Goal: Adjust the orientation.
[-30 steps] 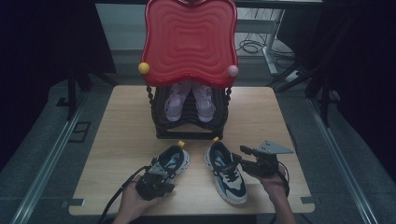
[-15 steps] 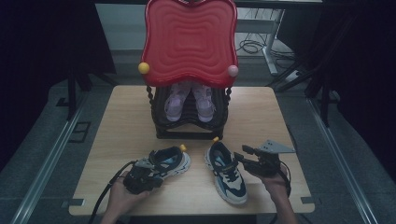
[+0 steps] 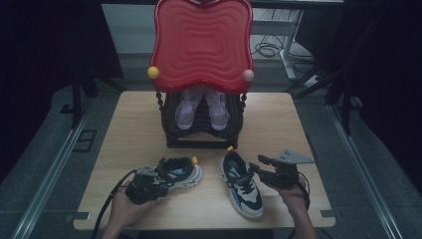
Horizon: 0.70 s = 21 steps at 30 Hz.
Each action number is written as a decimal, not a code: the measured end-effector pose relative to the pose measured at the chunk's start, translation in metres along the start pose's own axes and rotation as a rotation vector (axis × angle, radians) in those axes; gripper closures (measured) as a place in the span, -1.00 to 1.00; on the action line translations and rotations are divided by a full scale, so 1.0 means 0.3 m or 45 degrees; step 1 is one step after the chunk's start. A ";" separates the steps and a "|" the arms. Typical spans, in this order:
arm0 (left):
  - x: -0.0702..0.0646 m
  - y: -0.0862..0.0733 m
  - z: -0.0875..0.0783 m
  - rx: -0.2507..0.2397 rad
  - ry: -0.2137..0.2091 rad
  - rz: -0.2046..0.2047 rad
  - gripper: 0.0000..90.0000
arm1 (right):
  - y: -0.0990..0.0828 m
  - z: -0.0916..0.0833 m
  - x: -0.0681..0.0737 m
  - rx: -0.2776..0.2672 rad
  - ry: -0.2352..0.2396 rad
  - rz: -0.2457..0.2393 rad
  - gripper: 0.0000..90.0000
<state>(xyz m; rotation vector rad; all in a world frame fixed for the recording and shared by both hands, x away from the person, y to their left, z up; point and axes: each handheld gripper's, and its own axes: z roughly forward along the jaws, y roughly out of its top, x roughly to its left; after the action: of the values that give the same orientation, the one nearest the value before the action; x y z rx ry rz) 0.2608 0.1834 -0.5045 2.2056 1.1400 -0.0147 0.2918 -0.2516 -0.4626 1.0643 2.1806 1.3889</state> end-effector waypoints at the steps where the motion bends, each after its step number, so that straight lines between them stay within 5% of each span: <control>1: 0.008 -0.002 -0.006 -0.005 0.004 -0.007 1.00 | 0.000 0.001 0.001 0.004 0.000 0.000 0.11; 21: 0.104 -0.027 -0.035 -0.069 0.081 -0.112 1.00 | -0.004 0.006 -0.001 0.010 -0.004 0.002 0.11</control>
<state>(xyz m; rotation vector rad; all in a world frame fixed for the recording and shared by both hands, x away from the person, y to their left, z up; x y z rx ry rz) 0.2713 0.2152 -0.5096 2.1205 1.2574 0.0489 0.2926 -0.2510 -0.4644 1.0699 2.1851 1.3797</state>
